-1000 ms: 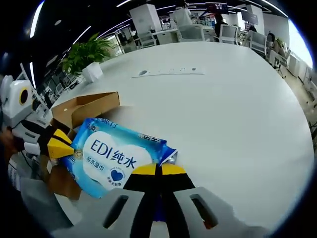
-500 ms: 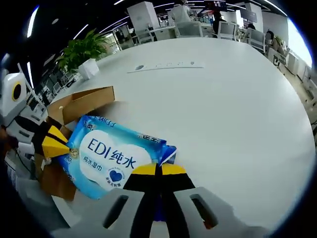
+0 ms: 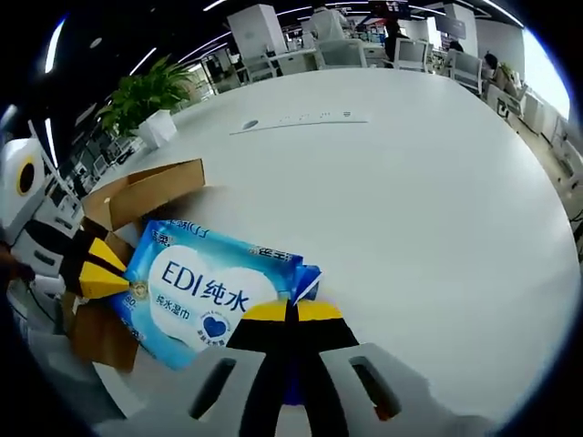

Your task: Operate the shoe box by opening the lid, removing the specified soft item, and placing it in the target area until the item is outside and the box remains undamaged.

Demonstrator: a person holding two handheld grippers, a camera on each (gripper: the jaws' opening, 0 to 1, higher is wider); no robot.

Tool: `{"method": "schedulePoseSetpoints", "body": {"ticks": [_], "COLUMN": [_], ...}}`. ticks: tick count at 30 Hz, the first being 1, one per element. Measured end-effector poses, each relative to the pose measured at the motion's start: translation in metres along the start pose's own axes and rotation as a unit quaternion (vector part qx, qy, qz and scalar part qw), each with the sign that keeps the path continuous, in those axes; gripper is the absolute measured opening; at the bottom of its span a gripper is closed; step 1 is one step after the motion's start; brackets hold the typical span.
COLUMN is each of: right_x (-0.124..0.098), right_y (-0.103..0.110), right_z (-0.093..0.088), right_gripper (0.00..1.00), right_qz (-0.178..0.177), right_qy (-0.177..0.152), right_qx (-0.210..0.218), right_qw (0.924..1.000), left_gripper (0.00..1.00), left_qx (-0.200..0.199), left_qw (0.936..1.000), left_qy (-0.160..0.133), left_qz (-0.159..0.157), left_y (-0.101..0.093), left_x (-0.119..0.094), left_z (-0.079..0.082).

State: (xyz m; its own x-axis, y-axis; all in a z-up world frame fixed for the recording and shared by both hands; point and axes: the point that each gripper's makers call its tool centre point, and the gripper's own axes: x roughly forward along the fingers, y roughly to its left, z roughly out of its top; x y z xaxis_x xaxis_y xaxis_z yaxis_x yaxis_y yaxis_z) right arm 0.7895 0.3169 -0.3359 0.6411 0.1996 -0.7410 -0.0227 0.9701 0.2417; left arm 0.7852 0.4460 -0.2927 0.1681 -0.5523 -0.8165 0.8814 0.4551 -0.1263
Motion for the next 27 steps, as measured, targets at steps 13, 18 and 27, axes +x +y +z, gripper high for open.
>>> {"method": "schedulePoseSetpoints", "body": {"ticks": [13, 18, 27], "right_x": [-0.001, -0.001, 0.0], "right_y": [0.003, 0.003, 0.002], "right_z": [-0.002, -0.001, -0.002], "right_gripper": [0.0, 0.0, 0.0], "right_qz": [-0.008, -0.008, -0.009], "right_qy": [0.005, 0.006, 0.011], "right_qx": [-0.003, -0.003, 0.026], "right_qw": [0.9999, 0.9999, 0.9996], "left_gripper": [0.09, 0.11, 0.12], "left_qx": [-0.004, -0.008, -0.022], "left_qw": [0.9989, 0.9982, 0.996], "left_qy": [-0.045, -0.059, -0.086], "left_qz": [-0.01, -0.01, -0.006], "left_y": [-0.003, -0.003, 0.002], "left_x": [-0.031, -0.04, -0.062], "left_z": [0.006, 0.006, 0.007]}}
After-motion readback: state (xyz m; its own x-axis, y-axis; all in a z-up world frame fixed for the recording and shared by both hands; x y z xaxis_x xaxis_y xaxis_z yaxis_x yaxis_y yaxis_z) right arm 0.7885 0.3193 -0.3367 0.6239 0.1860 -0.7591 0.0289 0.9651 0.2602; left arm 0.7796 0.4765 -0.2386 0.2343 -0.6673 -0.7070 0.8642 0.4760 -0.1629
